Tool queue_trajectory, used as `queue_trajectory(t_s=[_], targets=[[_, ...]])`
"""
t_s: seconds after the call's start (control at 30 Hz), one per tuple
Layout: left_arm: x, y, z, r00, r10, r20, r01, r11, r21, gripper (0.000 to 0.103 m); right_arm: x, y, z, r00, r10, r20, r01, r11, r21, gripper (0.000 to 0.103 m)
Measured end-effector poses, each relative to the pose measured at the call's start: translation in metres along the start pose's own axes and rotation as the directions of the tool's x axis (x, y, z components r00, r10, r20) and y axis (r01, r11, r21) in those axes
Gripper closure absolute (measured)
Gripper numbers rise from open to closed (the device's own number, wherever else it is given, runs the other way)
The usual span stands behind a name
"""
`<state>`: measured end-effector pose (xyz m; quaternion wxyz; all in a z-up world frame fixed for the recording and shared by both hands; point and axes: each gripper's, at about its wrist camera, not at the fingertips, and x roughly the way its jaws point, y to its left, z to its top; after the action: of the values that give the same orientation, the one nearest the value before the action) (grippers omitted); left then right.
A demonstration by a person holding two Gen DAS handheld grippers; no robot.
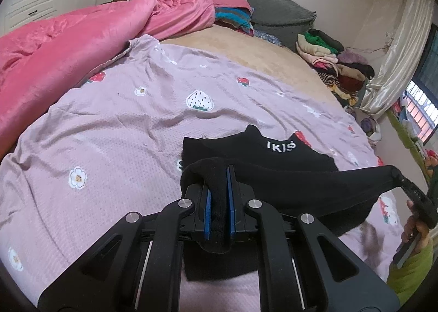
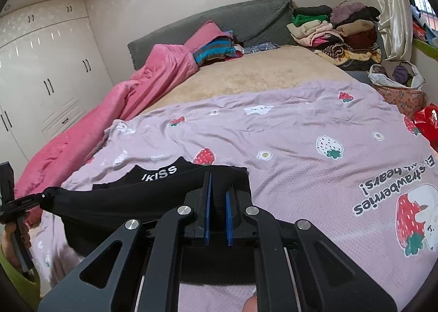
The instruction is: Fold small clothes
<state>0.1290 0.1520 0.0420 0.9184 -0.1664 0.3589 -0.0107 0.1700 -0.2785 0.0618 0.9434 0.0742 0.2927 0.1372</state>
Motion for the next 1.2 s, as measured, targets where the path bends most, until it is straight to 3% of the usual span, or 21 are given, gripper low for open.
queue_trajectory(t_s=[0.63, 0.73, 0.77, 0.83, 0.9, 0.93, 0.97, 1.0, 1.2], targets=[[0.051, 0.011, 0.003, 0.997, 0.047, -0.057, -0.046, 0.999, 0.013, 0.096, 0.064, 0.002, 0.002, 0.994, -0.094, -0.054, 0.091, 0.995, -0.049, 0.093], [0.054, 0.015, 0.004, 0.997, 0.040, -0.062, -0.041, 0.999, -0.005, 0.094, 0.070, 0.005, 0.001, 0.992, -0.111, -0.054, 0.108, 0.992, -0.064, 0.087], [0.054, 0.016, 0.004, 0.997, 0.035, -0.063, -0.036, 0.999, -0.013, 0.093, 0.071, 0.006, 0.001, 0.991, -0.122, -0.050, 0.118, 0.990, -0.070, 0.072], [0.052, 0.018, 0.004, 0.998, 0.015, -0.061, -0.017, 0.999, -0.032, 0.090, 0.070, 0.007, 0.001, 0.993, -0.115, -0.042, 0.112, 0.991, -0.071, 0.056], [0.049, 0.016, 0.006, 0.999, 0.006, -0.054, -0.007, 1.000, -0.027, 0.084, 0.069, 0.009, 0.001, 0.993, -0.112, -0.038, 0.109, 0.991, -0.074, 0.056], [0.046, 0.015, 0.006, 0.999, 0.012, -0.044, -0.013, 1.000, -0.022, 0.075, 0.067, 0.011, 0.001, 0.993, -0.110, -0.036, 0.106, 0.991, -0.081, 0.056], [0.041, 0.014, 0.007, 0.999, 0.040, -0.022, -0.040, 0.999, -0.013, 0.056, 0.066, 0.013, 0.000, 0.994, -0.104, -0.031, 0.101, 0.991, -0.088, 0.055], [0.037, 0.013, 0.008, 0.999, 0.051, -0.003, -0.051, 0.999, -0.008, 0.051, 0.065, 0.014, 0.000, 0.994, -0.102, -0.030, 0.099, 0.991, -0.093, 0.055], [0.019, 0.013, 0.008, 0.999, 0.035, 0.021, -0.035, 0.999, -0.003, 0.051, 0.054, 0.033, -0.009, 0.997, -0.068, -0.038, 0.060, 0.984, -0.167, 0.055]])
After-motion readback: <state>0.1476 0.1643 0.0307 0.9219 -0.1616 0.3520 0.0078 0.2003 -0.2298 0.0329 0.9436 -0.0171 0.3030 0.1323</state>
